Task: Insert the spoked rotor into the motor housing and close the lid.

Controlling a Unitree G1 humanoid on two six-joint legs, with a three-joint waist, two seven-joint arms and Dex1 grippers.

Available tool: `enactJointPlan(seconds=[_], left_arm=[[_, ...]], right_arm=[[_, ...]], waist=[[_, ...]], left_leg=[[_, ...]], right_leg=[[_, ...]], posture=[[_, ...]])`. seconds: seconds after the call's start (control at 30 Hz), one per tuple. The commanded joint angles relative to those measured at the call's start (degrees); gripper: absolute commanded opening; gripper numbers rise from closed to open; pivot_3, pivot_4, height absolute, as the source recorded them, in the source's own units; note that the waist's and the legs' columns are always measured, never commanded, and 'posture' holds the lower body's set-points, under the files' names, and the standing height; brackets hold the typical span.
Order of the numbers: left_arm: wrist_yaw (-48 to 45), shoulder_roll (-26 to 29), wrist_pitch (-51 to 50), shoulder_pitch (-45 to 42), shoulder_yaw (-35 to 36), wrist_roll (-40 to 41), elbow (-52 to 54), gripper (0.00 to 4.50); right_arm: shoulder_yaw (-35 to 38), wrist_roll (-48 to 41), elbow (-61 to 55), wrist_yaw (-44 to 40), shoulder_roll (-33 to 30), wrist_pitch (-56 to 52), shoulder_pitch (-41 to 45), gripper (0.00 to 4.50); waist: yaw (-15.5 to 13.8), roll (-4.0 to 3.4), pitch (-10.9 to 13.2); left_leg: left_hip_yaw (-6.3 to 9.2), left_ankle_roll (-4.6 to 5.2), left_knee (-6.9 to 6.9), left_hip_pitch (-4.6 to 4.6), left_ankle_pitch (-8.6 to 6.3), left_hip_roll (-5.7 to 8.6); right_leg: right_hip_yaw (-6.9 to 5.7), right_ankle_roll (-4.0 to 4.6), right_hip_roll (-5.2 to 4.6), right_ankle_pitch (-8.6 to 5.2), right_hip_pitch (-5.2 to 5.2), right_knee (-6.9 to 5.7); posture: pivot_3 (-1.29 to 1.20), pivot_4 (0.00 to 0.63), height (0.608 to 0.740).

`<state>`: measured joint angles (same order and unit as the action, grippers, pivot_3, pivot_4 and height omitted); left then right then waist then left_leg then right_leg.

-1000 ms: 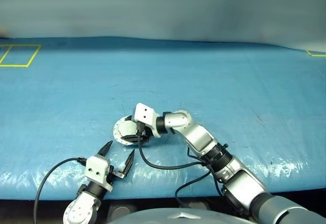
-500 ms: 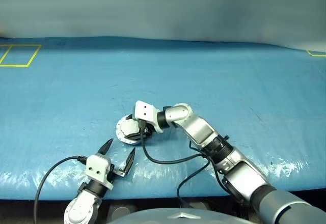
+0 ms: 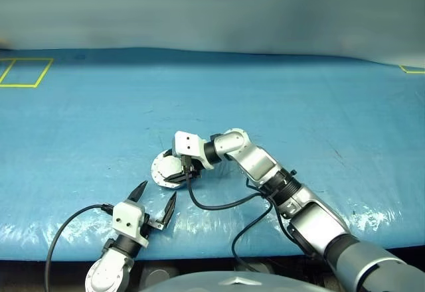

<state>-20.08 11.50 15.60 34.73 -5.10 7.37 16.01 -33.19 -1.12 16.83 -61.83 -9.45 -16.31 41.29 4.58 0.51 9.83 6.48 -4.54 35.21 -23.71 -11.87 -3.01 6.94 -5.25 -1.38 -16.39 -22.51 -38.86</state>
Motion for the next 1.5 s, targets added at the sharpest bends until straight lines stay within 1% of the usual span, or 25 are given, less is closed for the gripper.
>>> enactJointPlan(seconds=[0.03,0.17,0.33,0.63,0.9,1.03,1.2,1.4,1.5], left_arm=[[0.1,-0.2,1.6,0.7,-0.5,-0.2,1.0,4.50],[0.0,-0.3,1.7,0.8,-0.6,-0.3,0.9,4.50],[0.2,-0.5,1.9,0.6,-0.8,-0.5,0.6,4.50],[0.9,-1.2,2.1,0.4,-1.2,-0.9,0.4,4.50],[1.3,-1.2,2.5,0.7,-1.2,-0.9,0.3,4.50],[1.4,-1.1,2.5,0.8,-1.1,-0.7,0.5,4.50],[1.2,-1.0,2.3,0.5,-1.1,-0.7,0.7,4.50],[1.3,-0.8,2.2,0.5,-1.0,-0.9,0.9,4.50],[1.3,-0.7,2.1,0.5,-0.9,-0.9,1.1,4.50]], right_arm=[[0.1,0.4,0.5,-1.9,-0.1,0.0,1.5,3.02],[0.0,0.6,0.5,-3.4,-0.2,-2.0,3.1,3.02],[0.9,-0.1,0.8,-3.6,1.0,-7.2,4.7,3.02],[-1.0,2.5,3.2,-6.0,-0.2,3.3,4.8,3.02],[-1.0,4.3,8.3,-6.5,0.3,9.3,5.2,3.02],[-1.4,5.2,10.0,-7.1,0.3,11.8,6.2,3.02],[-2.8,8.5,15.2,-6.1,0.3,17.0,8.7,3.02],[-1.9,8.9,21.0,-4.6,1.6,19.4,10.0,3.02],[-0.9,8.2,22.6,-4.8,2.4,18.0,10.1,3.02]], waist=[[0.0,0.00,0.0],[0.0,0.00,0.0],[-0.1,0.00,0.0],[0.0,-0.01,0.0],[0.0,-0.01,0.0],[0.0,-0.02,0.0],[-0.1,-0.05,0.0],[0.1,-0.17,-0.1],[0.2,-0.18,-0.1]], left_leg=[[0.00,0.00,0.00,0.00,0.00,0.00],[0.00,0.00,0.00,0.00,0.00,0.00],[0.00,0.00,0.00,-0.01,0.00,0.00],[0.00,0.00,0.00,-0.01,0.00,0.01],[0.00,0.00,0.01,0.01,0.00,0.01],[0.00,0.00,0.02,0.07,0.00,0.01],[0.00,0.00,0.03,0.11,0.00,0.01],[0.00,0.03,0.05,0.25,0.03,0.01],[-0.01,0.06,0.05,0.41,0.08,0.01]], right_leg=[[0.00,0.00,0.00,0.00,0.01,0.00],[0.00,0.01,0.00,0.01,0.00,0.00],[0.00,0.09,0.00,0.06,0.00,0.00],[0.00,0.05,0.00,0.03,-0.01,0.00],[0.00,0.08,0.00,0.05,0.02,0.00],[0.00,0.06,0.00,0.05,0.07,-0.01],[0.00,0.04,0.00,0.04,0.10,-0.01],[0.01,0.02,0.00,-0.01,0.26,-0.02],[0.02,0.24,0.00,-0.11,0.42,-0.04]], posture=[[0.00,0.150,0.740],[0.00,0.150,0.740],[0.00,0.150,0.740],[0.00,0.150,0.740],[0.00,0.150,0.740],[0.00,0.150,0.740],[0.00,0.150,0.740],[0.00,0.150,0.740],[0.00,0.150,0.740]])
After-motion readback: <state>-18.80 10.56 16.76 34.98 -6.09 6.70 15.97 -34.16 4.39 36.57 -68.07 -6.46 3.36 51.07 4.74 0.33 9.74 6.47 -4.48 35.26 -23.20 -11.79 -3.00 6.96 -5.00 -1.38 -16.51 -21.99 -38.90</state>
